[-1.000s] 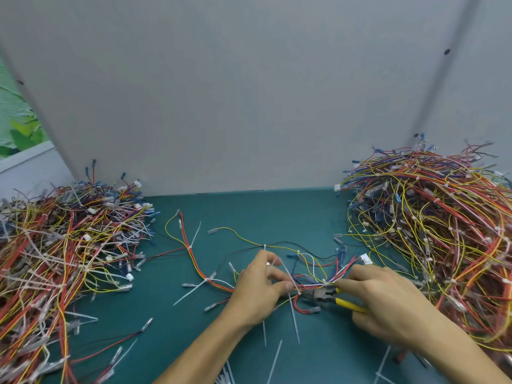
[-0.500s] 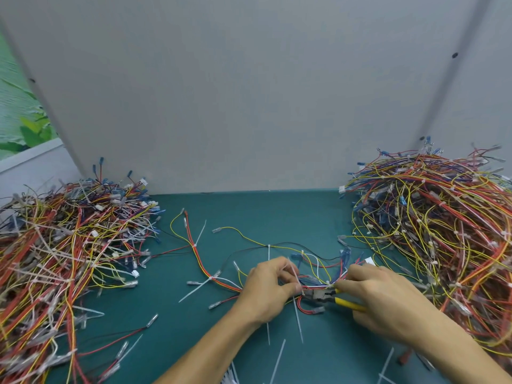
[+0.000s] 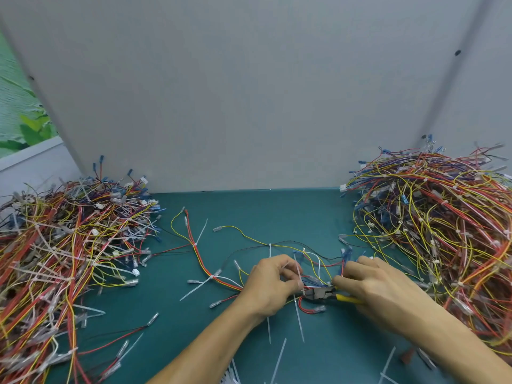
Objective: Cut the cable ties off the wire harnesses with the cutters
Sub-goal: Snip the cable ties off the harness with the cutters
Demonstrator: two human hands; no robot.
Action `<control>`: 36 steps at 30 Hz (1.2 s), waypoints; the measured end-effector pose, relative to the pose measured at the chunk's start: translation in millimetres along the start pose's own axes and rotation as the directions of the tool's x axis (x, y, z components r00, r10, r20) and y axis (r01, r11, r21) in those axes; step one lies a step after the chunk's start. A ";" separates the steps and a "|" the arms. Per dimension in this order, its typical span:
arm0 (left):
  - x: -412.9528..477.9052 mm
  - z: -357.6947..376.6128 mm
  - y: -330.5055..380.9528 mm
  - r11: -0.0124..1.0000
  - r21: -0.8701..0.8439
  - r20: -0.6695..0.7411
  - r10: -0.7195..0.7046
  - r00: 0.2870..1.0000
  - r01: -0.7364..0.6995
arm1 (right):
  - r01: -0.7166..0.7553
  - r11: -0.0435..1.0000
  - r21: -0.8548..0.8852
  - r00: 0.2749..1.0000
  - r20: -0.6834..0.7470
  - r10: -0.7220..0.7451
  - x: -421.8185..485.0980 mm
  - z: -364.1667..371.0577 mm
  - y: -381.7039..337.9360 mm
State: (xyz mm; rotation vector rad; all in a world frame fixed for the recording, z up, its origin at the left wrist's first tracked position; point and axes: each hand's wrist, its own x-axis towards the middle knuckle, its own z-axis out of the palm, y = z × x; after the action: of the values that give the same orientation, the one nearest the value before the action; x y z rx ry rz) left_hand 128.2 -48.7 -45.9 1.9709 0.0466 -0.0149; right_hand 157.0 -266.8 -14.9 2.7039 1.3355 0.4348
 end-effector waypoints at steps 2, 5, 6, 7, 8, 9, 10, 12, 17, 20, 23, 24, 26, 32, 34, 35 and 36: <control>0.2 0.4 0.6 1.000 -0.015 -0.001 -0.005 1.000 0.005 | 0.003 1.000 -0.002 1.000 -0.009 -0.003 -0.7 1.3 0.5; 0.6 1.2 1.1 1.000 -0.004 -0.003 -0.009 1.000 0.009 | 0.004 1.000 0.003 1.000 -0.011 -0.004 -0.7 1.7 0.9; 0.9 1.5 1.5 1.000 -0.003 0.001 -0.011 1.000 0.011 | 0.006 1.000 0.004 1.000 -0.003 -0.006 -0.6 2.7 1.1; 1.1 2.1 2.0 1.000 -0.005 0.010 -0.013 1.000 0.013 | 0.007 1.000 0.007 1.000 0.008 -0.007 -0.5 3.0 1.0; 1.2 2.7 2.9 1.000 -0.007 0.020 -0.016 1.000 0.016 | 0.008 1.000 0.012 1.000 0.016 -0.008 -0.4 2.8 0.5; 1.3 3.5 4.1 1.000 -0.009 0.028 -0.020 0.999 0.021 | 0.005 1.000 0.019 1.000 0.022 -0.006 -0.2 1.9 -0.6; 1.4 4.4 5.6 0.999 -0.013 0.029 -0.031 0.999 0.031 | -0.003 1.000 0.027 1.000 0.026 0.003 -0.5 0.9 -1.8; 2.2 4.5 8.2 0.998 -0.011 0.005 -0.064 0.998 0.064 | -0.035 0.998 0.059 0.998 0.055 0.032 -1.3 -1.7 -3.4; 1.0 -5.1 8.5 0.986 -0.114 -0.083 -0.130 0.988 0.120 | -0.114 0.986 0.122 0.975 0.203 0.087 -6.5 4.2 -2.0; -1.2 -14.6 8.2 0.989 -0.107 -0.154 -0.115 0.981 0.100 | -0.173 0.972 0.160 0.970 0.197 0.140 -9.2 7.6 0.8; -2.7 -21.4 8.2 0.999 0.002 -0.170 -0.036 0.985 0.037 | -0.214 0.966 0.145 0.961 0.208 0.182 -10.7 10.7 3.2; -3.8 -22.9 7.6 0.998 0.070 -0.153 0.005 0.988 0.006 | -0.217 0.966 0.143 0.961 0.204 0.185 -10.6 11.5 3.3; -7.1 -25.7 6.0 0.976 0.208 -0.103 0.079 0.992 -0.057 | -0.217 0.963 0.160 0.962 0.200 0.184 -10.5 12.8 3.0; -19.2 -25.7 5.3 0.875 0.359 0.004 0.346 0.938 -0.324 | -0.216 0.959 0.182 0.962 0.206 0.178 -8.9 14.7 -1.1; -16.8 -25.5 0.9 0.814 0.453 0.050 0.383 0.922 -0.363 | -0.205 0.966 0.160 0.964 0.205 0.171 -7.4 14.6 -2.1; -15.2 -25.5 -1.9 0.777 0.496 0.089 0.400 0.912 -0.388 | -0.204 0.968 0.149 0.964 0.205 0.171 -6.2 14.2 -2.6; -13.6 -25.8 -6.1 0.735 0.529 0.135 0.421 0.897 -0.424 | -0.202 0.969 0.140 0.964 0.203 0.171 -5.1 13.7 -2.8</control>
State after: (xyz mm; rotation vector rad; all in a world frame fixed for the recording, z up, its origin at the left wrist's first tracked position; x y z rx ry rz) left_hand 114.0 -22.9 -41.1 2.5172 -0.4673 0.2983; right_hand 156.0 -268.6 -29.7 2.9274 1.1146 0.0817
